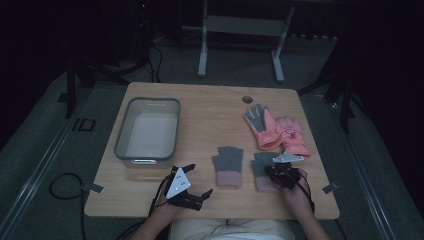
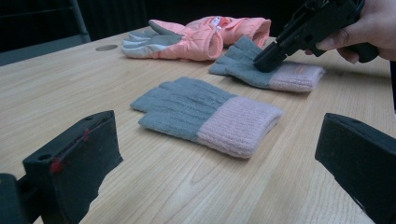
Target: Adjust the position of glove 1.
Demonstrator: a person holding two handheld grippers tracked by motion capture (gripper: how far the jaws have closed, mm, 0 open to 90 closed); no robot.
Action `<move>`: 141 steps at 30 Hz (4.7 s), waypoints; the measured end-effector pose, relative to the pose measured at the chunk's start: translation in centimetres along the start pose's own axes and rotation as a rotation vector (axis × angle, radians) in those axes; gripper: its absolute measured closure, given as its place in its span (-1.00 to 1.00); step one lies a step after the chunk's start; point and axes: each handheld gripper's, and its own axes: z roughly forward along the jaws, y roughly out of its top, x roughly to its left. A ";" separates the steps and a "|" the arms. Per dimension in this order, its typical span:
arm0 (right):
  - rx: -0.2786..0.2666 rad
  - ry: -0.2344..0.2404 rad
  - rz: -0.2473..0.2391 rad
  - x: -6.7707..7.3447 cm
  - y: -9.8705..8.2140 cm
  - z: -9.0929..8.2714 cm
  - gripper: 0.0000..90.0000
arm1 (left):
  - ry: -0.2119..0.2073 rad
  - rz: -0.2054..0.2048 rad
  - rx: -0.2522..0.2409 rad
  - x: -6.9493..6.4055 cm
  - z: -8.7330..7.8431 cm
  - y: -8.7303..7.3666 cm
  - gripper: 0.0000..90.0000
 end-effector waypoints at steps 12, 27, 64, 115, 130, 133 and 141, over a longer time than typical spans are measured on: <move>-0.125 -0.003 0.055 0.7 3.3 -4.8 0.91 | 0.000 -0.001 0.001 0.1 0.0 0.0 -1.00; -0.185 0.134 0.042 6.0 8.5 -4.1 0.90 | -0.005 0.000 -0.003 0.1 0.0 0.0 -1.00; -0.022 0.184 0.058 8.7 6.2 4.3 0.80 | 0.013 0.008 0.019 0.2 0.0 0.0 -1.00; -0.002 0.239 0.039 2.0 8.2 8.0 -0.02 | -0.146 0.381 0.418 -1.5 8.3 2.8 -0.06; 0.033 0.313 0.037 2.7 9.0 7.1 0.69 | -0.174 0.302 0.452 -0.7 7.9 4.5 0.54; 0.021 0.316 0.033 2.8 9.4 6.6 0.70 | -0.176 0.314 0.459 -0.5 7.6 5.0 0.55; -0.038 0.330 0.002 3.5 11.4 4.6 0.71 | -0.154 0.360 0.469 0.3 6.3 7.3 0.55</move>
